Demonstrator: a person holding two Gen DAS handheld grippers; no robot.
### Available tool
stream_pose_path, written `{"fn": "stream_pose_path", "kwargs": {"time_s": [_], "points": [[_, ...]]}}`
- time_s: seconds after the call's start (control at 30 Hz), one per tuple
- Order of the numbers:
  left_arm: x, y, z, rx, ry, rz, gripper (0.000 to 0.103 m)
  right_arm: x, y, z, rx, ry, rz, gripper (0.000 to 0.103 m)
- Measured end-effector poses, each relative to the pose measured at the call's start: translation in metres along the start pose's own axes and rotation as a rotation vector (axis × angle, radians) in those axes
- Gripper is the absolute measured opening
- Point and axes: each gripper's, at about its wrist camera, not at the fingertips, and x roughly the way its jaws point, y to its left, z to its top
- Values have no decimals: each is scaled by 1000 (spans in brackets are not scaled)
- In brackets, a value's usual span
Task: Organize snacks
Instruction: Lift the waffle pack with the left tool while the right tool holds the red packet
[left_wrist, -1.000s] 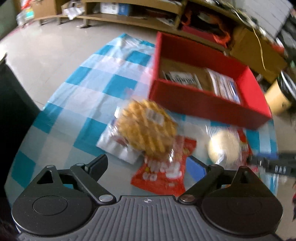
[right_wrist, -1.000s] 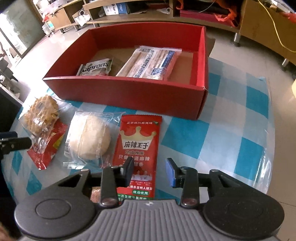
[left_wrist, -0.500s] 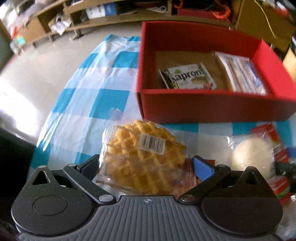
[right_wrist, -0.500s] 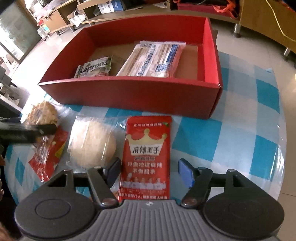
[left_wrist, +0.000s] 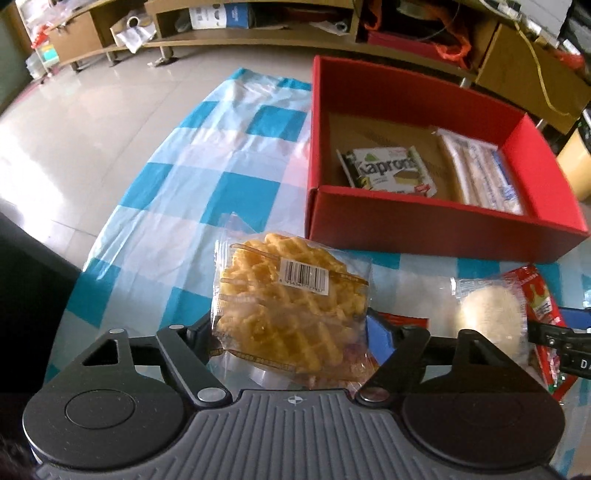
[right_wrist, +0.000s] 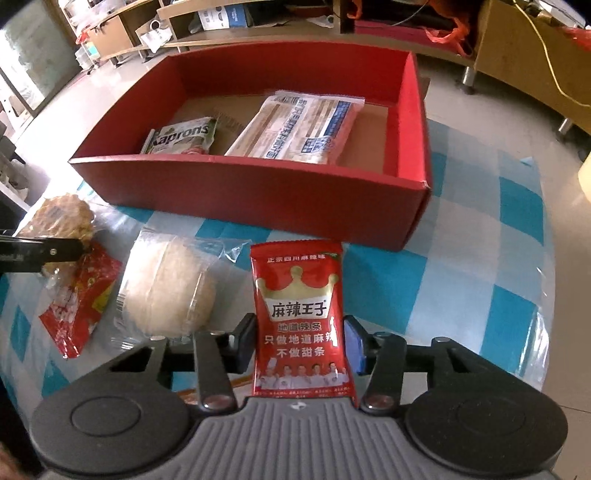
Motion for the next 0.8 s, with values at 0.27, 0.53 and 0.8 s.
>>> {"fn": "stream_pose_path", "kwargs": {"time_s": [0.27,0.53,0.8], "points": [[-23,1,7,-21,-48,-86,82,-28,-16,4,68,-58,51,47],[-31,-6,8,-17,-59,-156,82,-46,-22,1,118,-89,121,47],[-37,-15,10,-4,-84,-168,82,-60,-16,6,135,-137,168,47]]}}
